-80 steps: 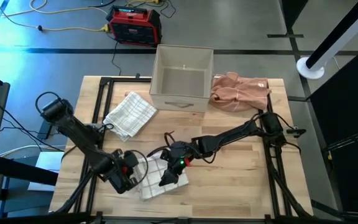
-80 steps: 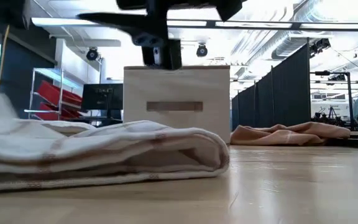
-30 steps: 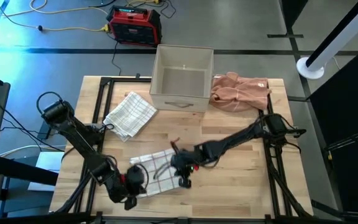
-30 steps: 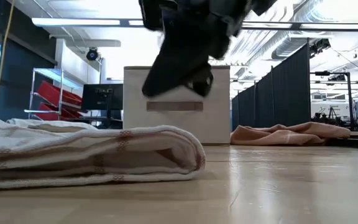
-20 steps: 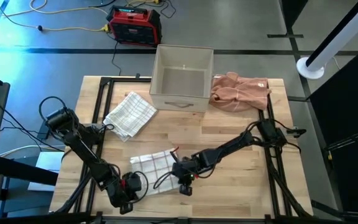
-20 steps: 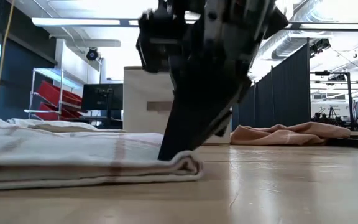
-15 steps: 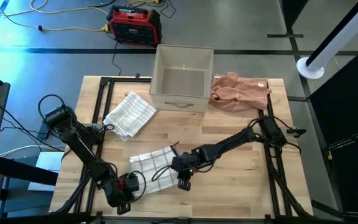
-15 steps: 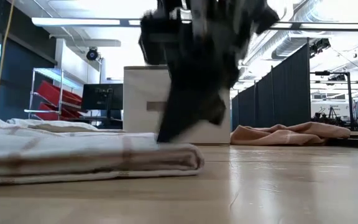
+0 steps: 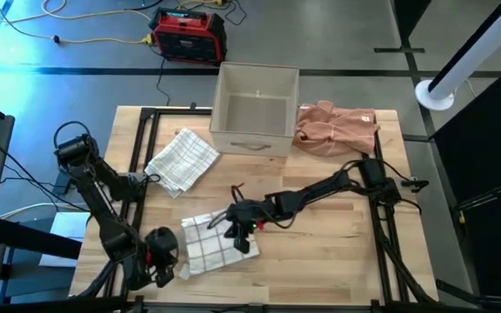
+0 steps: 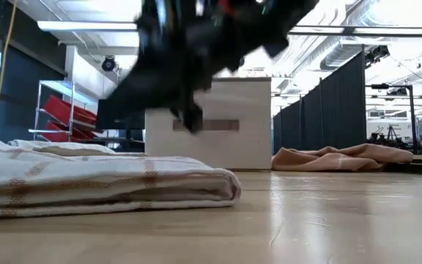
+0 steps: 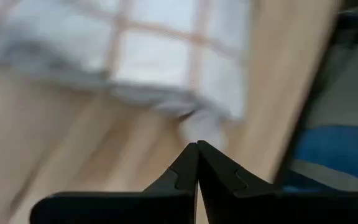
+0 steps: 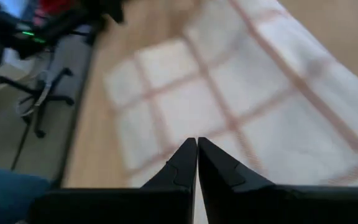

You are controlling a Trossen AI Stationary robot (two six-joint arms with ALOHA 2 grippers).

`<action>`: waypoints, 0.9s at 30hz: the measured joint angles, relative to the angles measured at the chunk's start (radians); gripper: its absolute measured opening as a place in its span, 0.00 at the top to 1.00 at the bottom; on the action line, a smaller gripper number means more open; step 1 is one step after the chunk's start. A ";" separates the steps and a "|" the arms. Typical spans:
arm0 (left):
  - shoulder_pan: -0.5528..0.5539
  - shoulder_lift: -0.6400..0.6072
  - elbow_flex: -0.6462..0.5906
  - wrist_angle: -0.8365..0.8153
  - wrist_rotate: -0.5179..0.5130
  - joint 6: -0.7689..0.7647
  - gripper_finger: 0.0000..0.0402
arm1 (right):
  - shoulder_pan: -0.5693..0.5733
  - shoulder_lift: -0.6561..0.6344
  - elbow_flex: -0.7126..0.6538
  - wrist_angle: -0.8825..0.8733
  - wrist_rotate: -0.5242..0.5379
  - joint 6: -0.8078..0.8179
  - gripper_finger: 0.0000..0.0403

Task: Fold towel
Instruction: Fold the white squared towel

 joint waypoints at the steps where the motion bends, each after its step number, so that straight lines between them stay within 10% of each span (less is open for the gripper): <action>1: -0.009 0.005 0.000 -0.031 0.003 -0.036 1.00 | -0.009 0.015 0.000 -0.003 -0.001 0.006 1.00; 15: -0.014 0.010 0.000 -0.057 0.014 -0.149 1.00 | -0.226 0.041 0.006 -0.341 0.135 0.002 1.00; 27: -0.014 0.010 0.000 -0.065 0.014 -0.168 1.00 | -0.290 0.030 0.003 -0.480 0.505 0.328 1.00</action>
